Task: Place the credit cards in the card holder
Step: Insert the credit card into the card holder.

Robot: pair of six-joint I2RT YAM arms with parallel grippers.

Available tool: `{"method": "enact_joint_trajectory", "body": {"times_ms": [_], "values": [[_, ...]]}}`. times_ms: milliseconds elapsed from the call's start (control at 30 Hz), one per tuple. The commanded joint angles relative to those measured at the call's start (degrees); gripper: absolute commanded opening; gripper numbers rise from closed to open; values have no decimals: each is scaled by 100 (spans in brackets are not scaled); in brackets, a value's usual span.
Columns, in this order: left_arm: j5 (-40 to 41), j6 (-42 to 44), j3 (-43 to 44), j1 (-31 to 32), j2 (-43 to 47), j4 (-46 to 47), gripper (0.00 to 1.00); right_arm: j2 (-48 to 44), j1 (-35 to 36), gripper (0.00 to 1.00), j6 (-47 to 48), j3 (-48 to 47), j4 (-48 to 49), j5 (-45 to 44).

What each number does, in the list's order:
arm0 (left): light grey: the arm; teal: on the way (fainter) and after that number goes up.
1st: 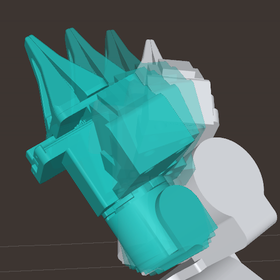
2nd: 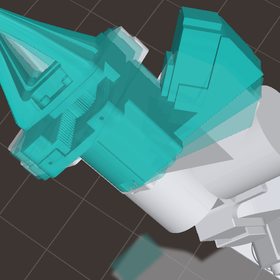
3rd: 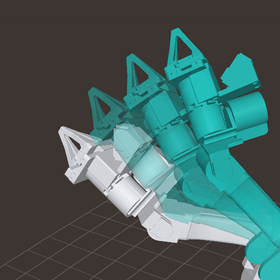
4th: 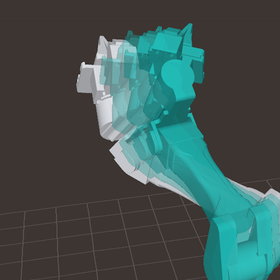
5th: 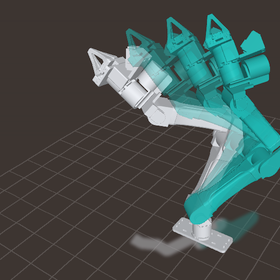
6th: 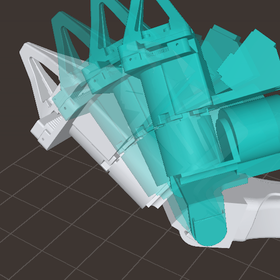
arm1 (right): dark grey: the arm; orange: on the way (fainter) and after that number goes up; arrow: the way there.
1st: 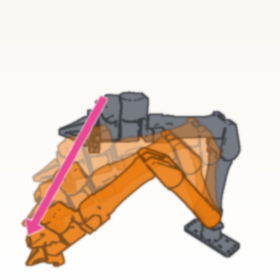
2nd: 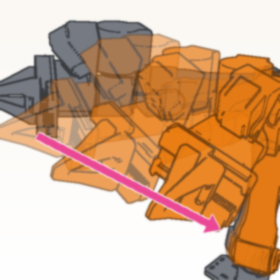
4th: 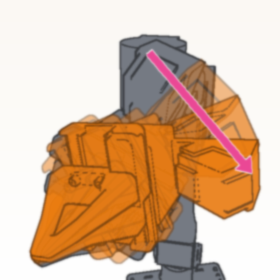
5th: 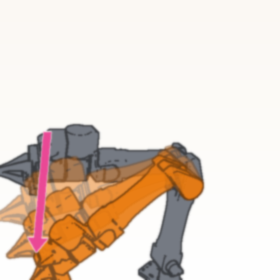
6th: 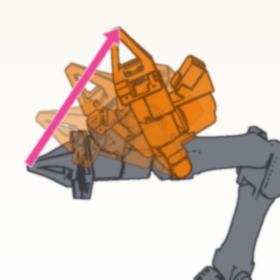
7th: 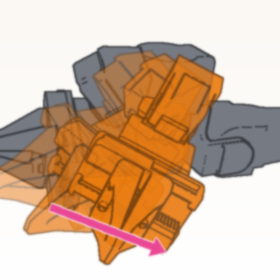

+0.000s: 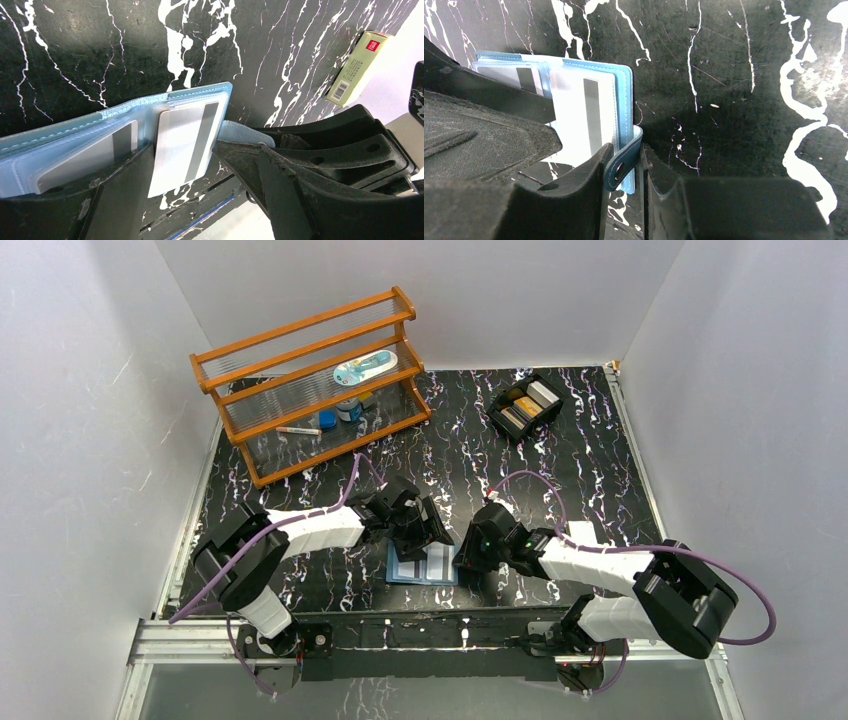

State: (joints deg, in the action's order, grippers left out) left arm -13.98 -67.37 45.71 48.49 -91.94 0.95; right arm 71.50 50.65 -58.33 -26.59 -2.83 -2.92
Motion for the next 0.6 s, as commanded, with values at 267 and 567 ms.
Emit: {"method": "enact_joint_trajectory", "body": {"times_ms": [267, 567], "values": [[142, 543, 646, -135, 476, -1174, 76, -436, 59, 36, 114, -566, -762, -534], [189, 1016, 470, -654, 1230, -1899, 79, -615, 141, 35, 180, -962, -1098, -564]]}}
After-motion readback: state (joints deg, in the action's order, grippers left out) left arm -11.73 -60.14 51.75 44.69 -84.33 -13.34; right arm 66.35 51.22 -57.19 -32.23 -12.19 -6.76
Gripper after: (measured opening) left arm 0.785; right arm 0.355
